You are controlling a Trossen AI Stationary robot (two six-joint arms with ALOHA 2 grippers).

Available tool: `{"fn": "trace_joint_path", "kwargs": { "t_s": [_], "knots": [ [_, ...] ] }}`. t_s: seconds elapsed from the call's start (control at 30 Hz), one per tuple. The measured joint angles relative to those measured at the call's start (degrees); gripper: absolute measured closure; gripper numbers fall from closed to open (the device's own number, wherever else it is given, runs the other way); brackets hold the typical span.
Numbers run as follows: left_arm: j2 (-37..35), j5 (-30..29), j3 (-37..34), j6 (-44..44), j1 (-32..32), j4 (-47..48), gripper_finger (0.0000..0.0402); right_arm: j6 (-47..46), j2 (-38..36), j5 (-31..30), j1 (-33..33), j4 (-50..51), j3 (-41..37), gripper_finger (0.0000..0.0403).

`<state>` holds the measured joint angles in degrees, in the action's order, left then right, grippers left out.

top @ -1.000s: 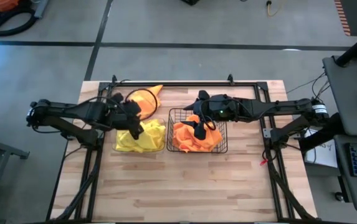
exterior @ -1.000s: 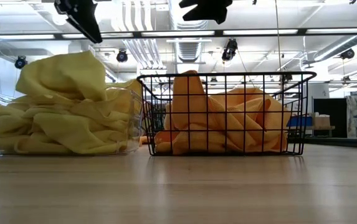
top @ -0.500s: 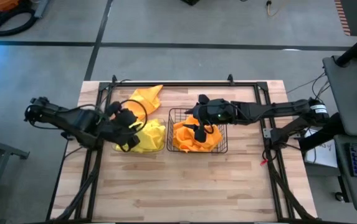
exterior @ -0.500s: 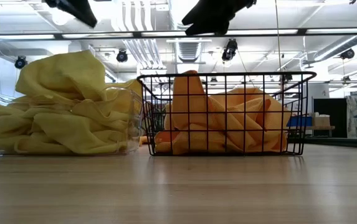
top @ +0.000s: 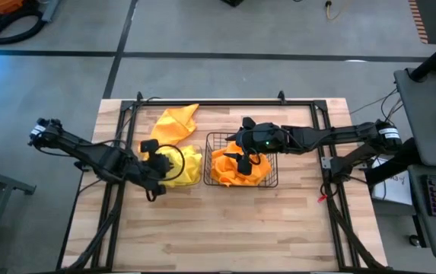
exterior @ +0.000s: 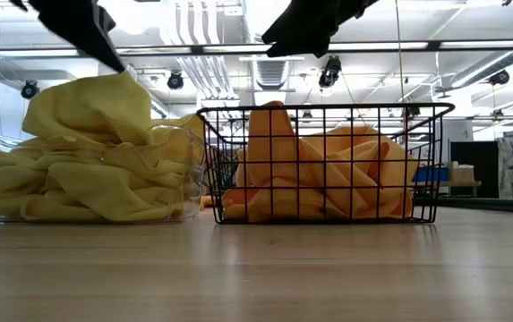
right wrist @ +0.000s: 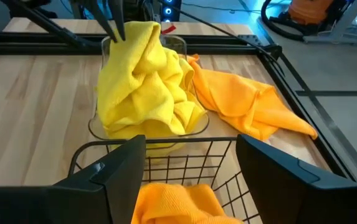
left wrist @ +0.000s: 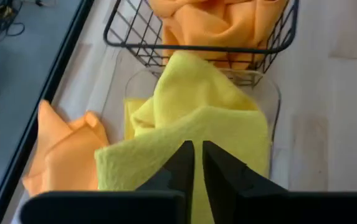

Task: Sort microfiber towel by color & place in baskets
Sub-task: Put the yellow towel into the transparent bin

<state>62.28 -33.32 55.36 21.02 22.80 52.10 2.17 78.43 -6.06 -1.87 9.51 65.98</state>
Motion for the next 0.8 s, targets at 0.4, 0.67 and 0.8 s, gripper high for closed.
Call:
{"fn": "trace_joint_path", "kwargs": {
  "t_s": [0.4,0.67,0.8],
  "knots": [
    [-4.1,3.0,-10.2,5.1,-4.5,-0.5,0.0401,-0.9,0.0,0.4,0.0,-3.1,0.0,0.0158],
    [-3.9,6.0,-14.5,5.3,-8.6,-3.4,0.0401,-2.1,4.1,0.5,0.1,-11.5,0.3,0.0158],
    [-3.4,7.7,-16.2,5.3,-9.9,-3.7,0.0401,-2.1,7.7,0.7,0.1,-15.3,1.3,0.0159]
  ]
}}
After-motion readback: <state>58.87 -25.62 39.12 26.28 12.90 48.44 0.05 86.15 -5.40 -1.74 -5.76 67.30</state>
